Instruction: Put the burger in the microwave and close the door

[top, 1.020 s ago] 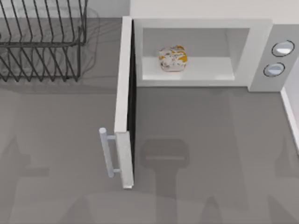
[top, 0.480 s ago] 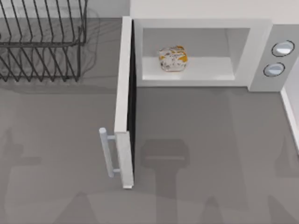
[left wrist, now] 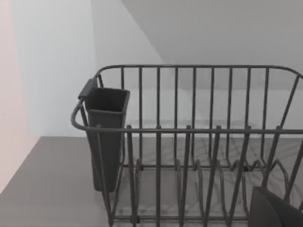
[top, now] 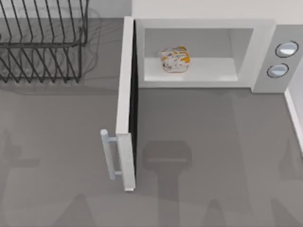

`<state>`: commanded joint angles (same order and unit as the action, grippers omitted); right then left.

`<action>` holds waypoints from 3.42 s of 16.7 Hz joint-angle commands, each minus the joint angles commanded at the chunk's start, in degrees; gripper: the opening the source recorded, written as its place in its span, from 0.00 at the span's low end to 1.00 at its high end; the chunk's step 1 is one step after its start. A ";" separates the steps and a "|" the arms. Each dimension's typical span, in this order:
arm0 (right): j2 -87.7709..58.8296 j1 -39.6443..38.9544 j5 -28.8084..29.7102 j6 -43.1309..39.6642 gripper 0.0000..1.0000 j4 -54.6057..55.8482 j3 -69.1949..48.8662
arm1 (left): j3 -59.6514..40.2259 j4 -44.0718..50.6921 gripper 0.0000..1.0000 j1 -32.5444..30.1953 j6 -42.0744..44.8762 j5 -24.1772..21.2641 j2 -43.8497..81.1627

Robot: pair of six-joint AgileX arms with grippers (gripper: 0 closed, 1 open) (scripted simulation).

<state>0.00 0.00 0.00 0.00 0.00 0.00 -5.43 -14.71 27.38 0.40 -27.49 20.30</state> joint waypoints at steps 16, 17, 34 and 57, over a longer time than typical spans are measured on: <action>0.00 0.00 0.00 0.00 1.00 0.00 0.00 | -3.71 4.07 0.00 5.53 -3.14 -5.64 5.27; 0.00 0.00 0.00 0.00 1.00 0.00 0.00 | -5.82 6.31 0.00 2.73 -4.36 -3.18 7.56; 0.00 0.00 0.00 0.00 1.00 0.00 0.00 | -39.22 46.99 0.00 -60.84 -24.37 49.60 41.65; 0.00 0.00 0.00 0.00 1.00 0.00 0.00 | -20.27 19.30 0.00 -60.80 -24.12 49.62 50.45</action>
<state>0.00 0.00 0.00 0.00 0.00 0.00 -25.70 4.59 -33.42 -23.71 22.13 70.76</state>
